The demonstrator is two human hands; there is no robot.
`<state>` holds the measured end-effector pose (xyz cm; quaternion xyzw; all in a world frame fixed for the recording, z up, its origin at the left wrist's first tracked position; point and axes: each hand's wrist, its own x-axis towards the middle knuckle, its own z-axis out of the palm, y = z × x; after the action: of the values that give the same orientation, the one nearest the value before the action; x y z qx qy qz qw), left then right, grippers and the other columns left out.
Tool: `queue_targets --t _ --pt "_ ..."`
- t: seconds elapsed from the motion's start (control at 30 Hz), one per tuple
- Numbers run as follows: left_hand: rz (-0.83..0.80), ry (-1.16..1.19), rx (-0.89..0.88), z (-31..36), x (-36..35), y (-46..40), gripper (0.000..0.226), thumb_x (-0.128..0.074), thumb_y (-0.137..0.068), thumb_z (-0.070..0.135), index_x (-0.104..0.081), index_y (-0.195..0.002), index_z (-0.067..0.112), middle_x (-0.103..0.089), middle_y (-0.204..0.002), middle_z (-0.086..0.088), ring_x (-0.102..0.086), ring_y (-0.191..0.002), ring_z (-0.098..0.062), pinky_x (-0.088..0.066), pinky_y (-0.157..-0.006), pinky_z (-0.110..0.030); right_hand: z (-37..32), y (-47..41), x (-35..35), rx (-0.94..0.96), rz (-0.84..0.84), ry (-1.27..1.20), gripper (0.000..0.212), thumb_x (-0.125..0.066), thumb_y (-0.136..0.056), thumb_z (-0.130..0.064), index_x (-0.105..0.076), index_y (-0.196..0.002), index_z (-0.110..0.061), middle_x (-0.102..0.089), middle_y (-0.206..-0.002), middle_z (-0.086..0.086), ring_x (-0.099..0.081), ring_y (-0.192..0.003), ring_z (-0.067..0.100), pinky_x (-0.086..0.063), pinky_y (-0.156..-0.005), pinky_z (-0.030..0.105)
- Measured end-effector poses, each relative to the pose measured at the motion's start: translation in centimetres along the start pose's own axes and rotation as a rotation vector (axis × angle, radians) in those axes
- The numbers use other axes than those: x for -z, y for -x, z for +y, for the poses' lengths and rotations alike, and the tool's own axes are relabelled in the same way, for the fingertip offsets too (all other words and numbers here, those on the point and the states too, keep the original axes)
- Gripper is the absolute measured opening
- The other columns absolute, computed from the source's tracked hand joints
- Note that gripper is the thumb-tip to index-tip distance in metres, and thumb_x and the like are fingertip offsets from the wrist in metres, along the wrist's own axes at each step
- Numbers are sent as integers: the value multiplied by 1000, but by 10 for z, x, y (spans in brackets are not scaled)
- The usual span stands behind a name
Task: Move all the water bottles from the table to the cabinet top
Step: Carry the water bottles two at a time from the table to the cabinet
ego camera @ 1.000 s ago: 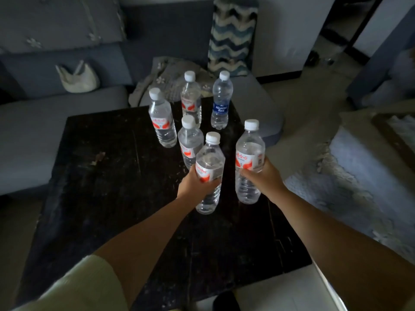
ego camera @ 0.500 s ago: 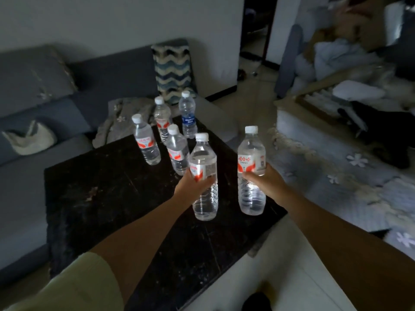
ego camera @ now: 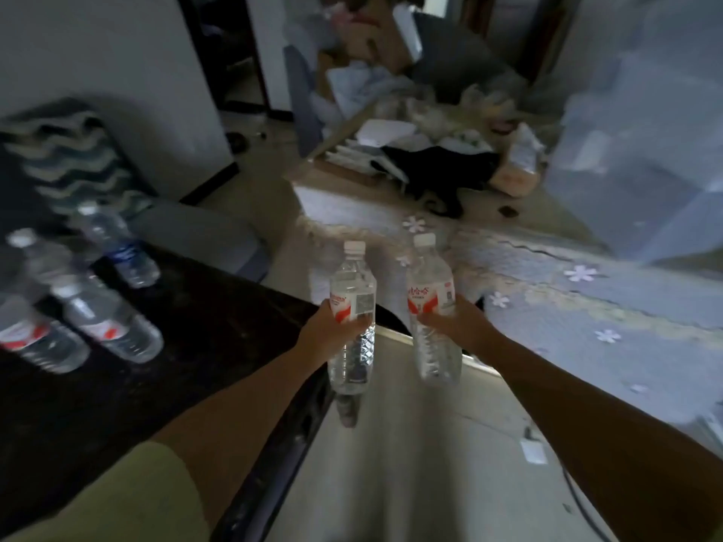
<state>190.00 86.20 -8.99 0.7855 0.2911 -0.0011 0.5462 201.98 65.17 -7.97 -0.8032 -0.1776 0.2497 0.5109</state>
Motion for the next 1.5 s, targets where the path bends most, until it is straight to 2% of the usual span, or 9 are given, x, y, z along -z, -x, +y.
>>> queue_targets --t 0.17,0.33,0.47,0.57,0.67,0.77,1.1,1.33,1.5 --pt "-164 -128 -126 43 -102 -23 35 -76 -74 45 -65 -100 24 -72 -89 1 -70 -86 -17 -55 -77 -34 45 33 97 -107 146 19 45 -77 -78 -33 -57 -116 -21 -69 -108 1 -66 -97 19 -52 -86 35" --pt "-312 -180 -197 83 -198 -33 56 -76 -76 44 -57 -119 13 -69 -110 -8 -66 -99 -23 -54 -89 -40 79 76 174 -168 280 -31 38 -76 -78 -34 -60 -111 -26 -71 -107 2 -67 -93 15 -54 -82 31" --pt "-459 -203 -300 112 -261 -34 33 -78 -74 40 -64 -101 27 -73 -96 1 -67 -73 0 -51 -63 -19 101 114 217 -211 379 -46 38 -74 -79 -33 -61 -113 -22 -71 -105 3 -67 -99 20 -52 -94 46" --pt "-574 -303 -335 136 -310 -36 51 -71 -52 64 -62 -86 26 -66 -77 8 -63 -75 -9 -48 -71 -27 120 152 239 -255 539 -75 36 -74 -79 -38 -62 -111 -26 -71 -104 -1 -68 -97 17 -53 -94 45" --pt "-726 -380 -337 152 -352 -37 75 -70 -47 69 -60 -107 25 -69 -98 -1 -67 -92 -20 -54 -89 -42 134 188 247 -308 676 -94 29 -74 -80 -38 -63 -104 -27 -72 -99 -2 -68 -95 16 -53 -93 45" --pt "-871 -510 -456 168 -392 -23 67 -64 -48 71 -61 -99 28 -71 -91 3 -68 -85 -15 -55 -86 -42 148 231 245 -411 904 -165 35 -76 -78 -36 -64 -107 -21 -71 -99 0 -68 -96 17 -53 -94 44" --pt "-1400 -597 -702 170 -469 104 72 -68 -45 69 -61 -106 32 -73 -96 9 -69 -85 -13 -55 -83 -30 144 373 133 -641 1532 -372 23 -79 -75 -30 -65 -94 -27 -73 -89 -2 -69 -86 19 -54 -81 33" --pt "-1721 -748 -877 111 -467 244 53 -78 -60 55 -66 -105 29 -71 -106 3 -66 -96 -19 -50 -85 -28 112 468 7 -736 1875 -473 41 -79 -78 -24 -61 -113 -12 -71 -101 8 -68 -94 23 -57 -85 35" --pt "-1904 -777 -940 55 -433 336 83 -75 -52 63 -58 -123 24 -67 -117 3 -64 -105 -20 -50 -97 -37 93 527 -90 -746 2105 -514 29 -78 -78 -17 -63 -103 -17 -71 -88 -1 -70 -74 3 -54 -62 14"
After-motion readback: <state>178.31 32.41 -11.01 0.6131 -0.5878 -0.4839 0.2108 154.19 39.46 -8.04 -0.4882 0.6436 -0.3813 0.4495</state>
